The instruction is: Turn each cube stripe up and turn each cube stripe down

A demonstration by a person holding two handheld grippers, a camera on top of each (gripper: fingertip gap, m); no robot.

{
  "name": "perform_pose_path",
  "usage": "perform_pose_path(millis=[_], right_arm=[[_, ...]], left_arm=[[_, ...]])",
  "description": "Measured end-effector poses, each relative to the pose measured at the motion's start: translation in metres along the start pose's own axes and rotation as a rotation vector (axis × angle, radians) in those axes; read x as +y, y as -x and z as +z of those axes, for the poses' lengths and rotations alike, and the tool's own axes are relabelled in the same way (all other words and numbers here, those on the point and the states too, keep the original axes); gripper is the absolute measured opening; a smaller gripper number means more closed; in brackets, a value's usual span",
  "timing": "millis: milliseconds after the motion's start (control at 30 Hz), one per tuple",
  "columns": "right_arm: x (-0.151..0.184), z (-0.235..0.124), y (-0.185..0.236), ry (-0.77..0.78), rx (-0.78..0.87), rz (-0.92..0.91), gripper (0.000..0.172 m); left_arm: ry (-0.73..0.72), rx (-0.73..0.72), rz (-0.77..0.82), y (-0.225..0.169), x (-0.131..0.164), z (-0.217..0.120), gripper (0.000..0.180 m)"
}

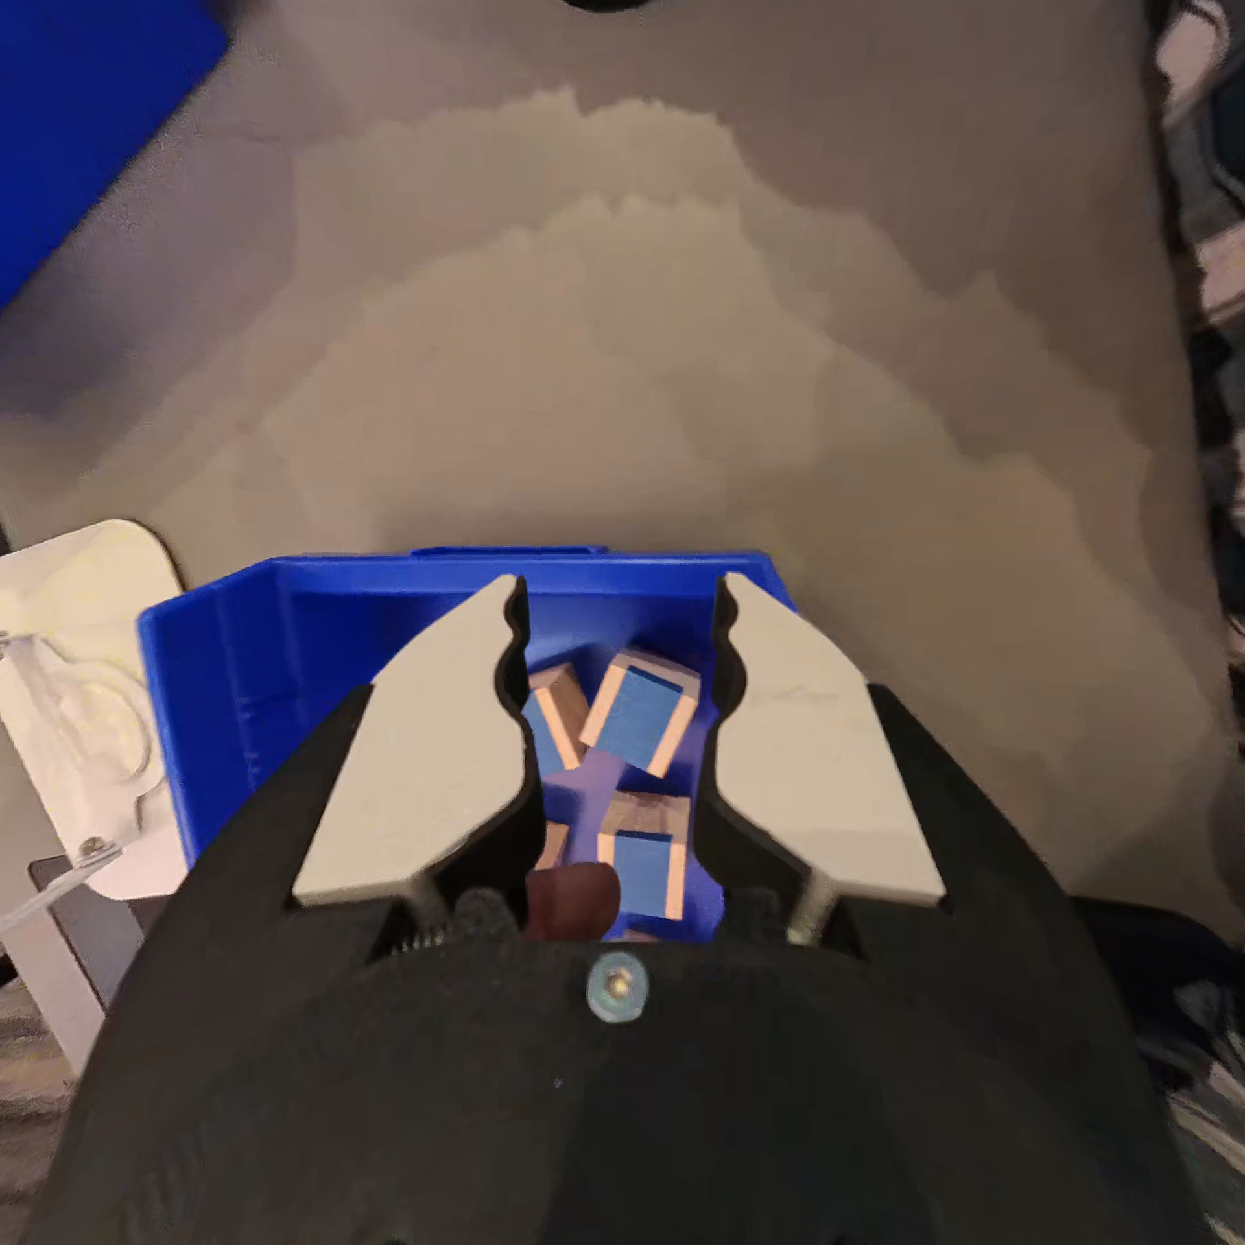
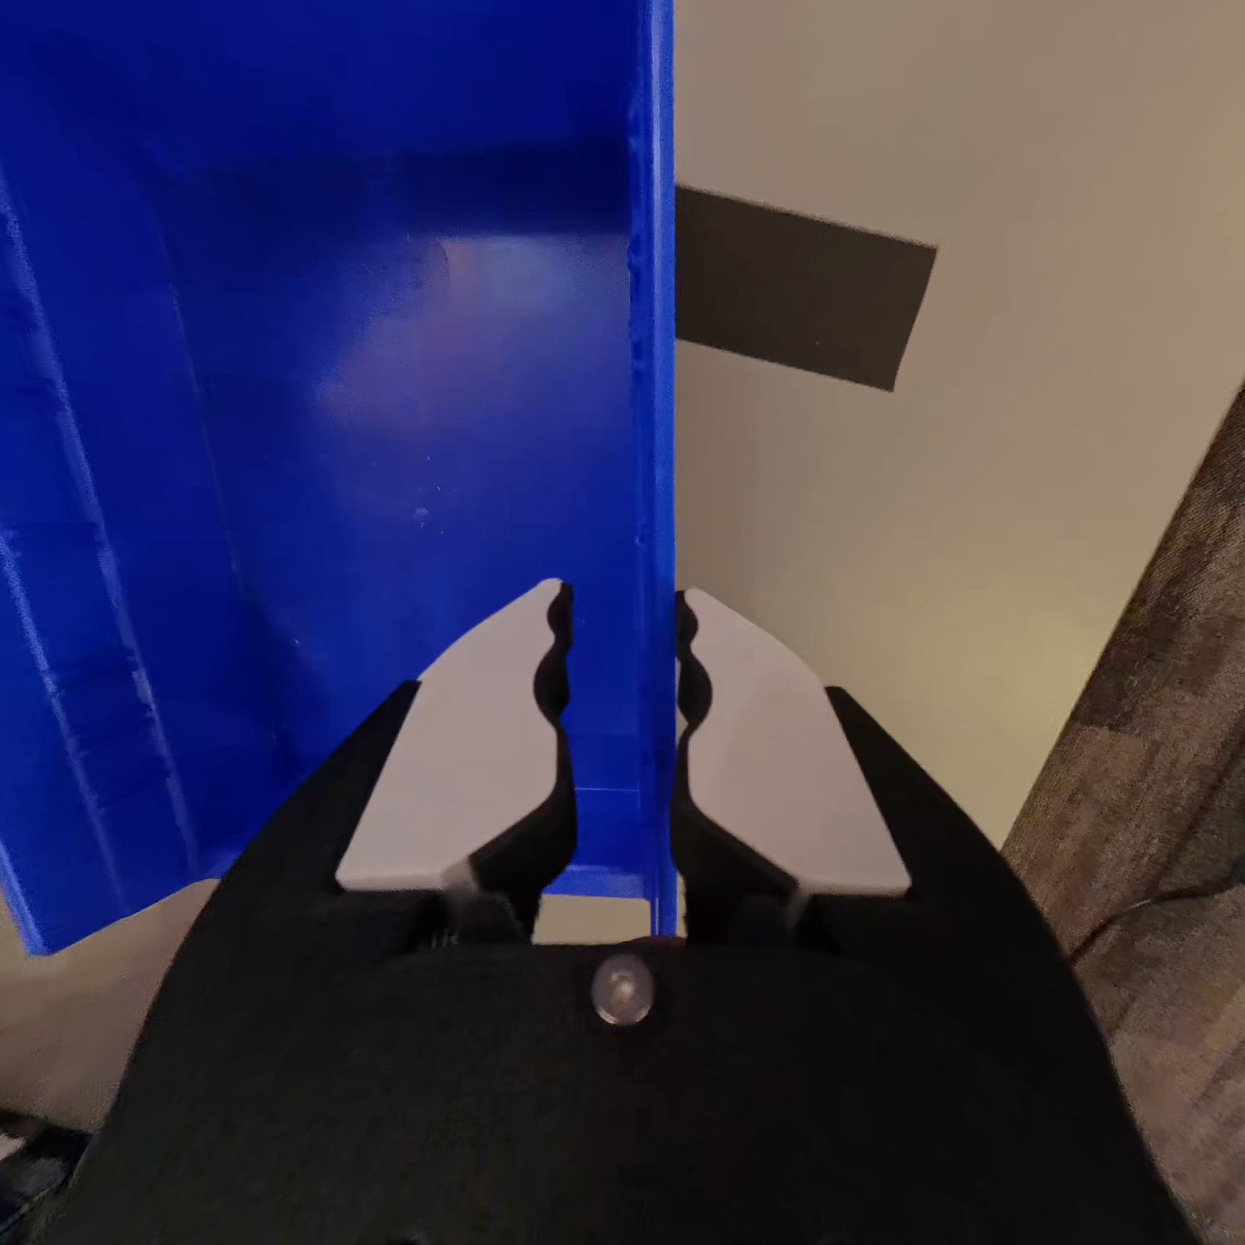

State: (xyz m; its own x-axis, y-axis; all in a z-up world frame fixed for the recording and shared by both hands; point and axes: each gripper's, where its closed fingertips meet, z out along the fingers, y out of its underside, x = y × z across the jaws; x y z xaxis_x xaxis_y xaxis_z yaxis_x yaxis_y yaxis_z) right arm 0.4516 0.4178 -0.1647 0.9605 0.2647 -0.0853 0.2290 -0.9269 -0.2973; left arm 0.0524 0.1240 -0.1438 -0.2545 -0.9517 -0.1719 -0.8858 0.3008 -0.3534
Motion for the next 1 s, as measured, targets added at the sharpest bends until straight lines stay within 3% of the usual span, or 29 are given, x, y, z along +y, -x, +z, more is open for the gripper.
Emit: perform_pose_path(millis=[33, 167, 233, 367, 433, 567, 667, 767, 833, 900, 1000], right_arm=[[-0.003, -0.005, 0.002, -0.02, 0.008, -0.005, 0.031], [-0.01, -0.02, 0.009, -0.051, 0.054, -0.041, 0.033], [-0.018, -0.026, 0.02, -0.085, 0.031, -0.062, 0.019], [-0.032, -0.047, 0.047, -0.139, 0.066, -0.164, 0.021], [-0.047, -0.064, 0.079, -0.207, 0.07, -0.265, 0.022], [-0.058, -0.081, 0.206, -0.284, -0.064, -0.636, 0.025], [-0.028, -0.053, 0.311, -0.161, -0.185, -0.972, 0.033], [0.007, -0.005, 0.383, 0.001, -0.233, -1.199, 0.036], [0.018, 0.026, 0.397, 0.091, -0.161, -1.268, 0.017], [0.019, 0.046, 0.396, 0.147, -0.099, -1.267, 0.021], [0.021, 0.043, 0.403, 0.149, -0.17, -1.227, 0.027]], left_arm=[[0.03, 0.019, 0.013, -0.006, 0.004, 0.001, 0.051], [0.13, 0.067, 0.035, -0.018, 0.02, 0.01, 0.032], [0.165, 0.092, 0.053, -0.023, 0.026, 0.015, 0.032], [0.214, 0.106, 0.049, -0.026, 0.035, 0.014, 0.029], [0.193, 0.065, 0.041, -0.02, 0.034, 0.005, 0.027], [0.157, -0.037, -0.031, -0.004, 0.044, -0.029, 0.03], [0.174, -0.069, -0.138, 0.003, 0.075, -0.056, 0.043], [0.117, -0.072, -0.21, 0.007, 0.09, -0.075, 0.044], [0.103, -0.048, -0.202, 0.002, 0.091, -0.077, 0.045], [0.102, -0.004, -0.153, -0.009, 0.086, -0.072, 0.047], [0.091, 0.046, -0.077, -0.02, 0.07, -0.061, 0.049]])
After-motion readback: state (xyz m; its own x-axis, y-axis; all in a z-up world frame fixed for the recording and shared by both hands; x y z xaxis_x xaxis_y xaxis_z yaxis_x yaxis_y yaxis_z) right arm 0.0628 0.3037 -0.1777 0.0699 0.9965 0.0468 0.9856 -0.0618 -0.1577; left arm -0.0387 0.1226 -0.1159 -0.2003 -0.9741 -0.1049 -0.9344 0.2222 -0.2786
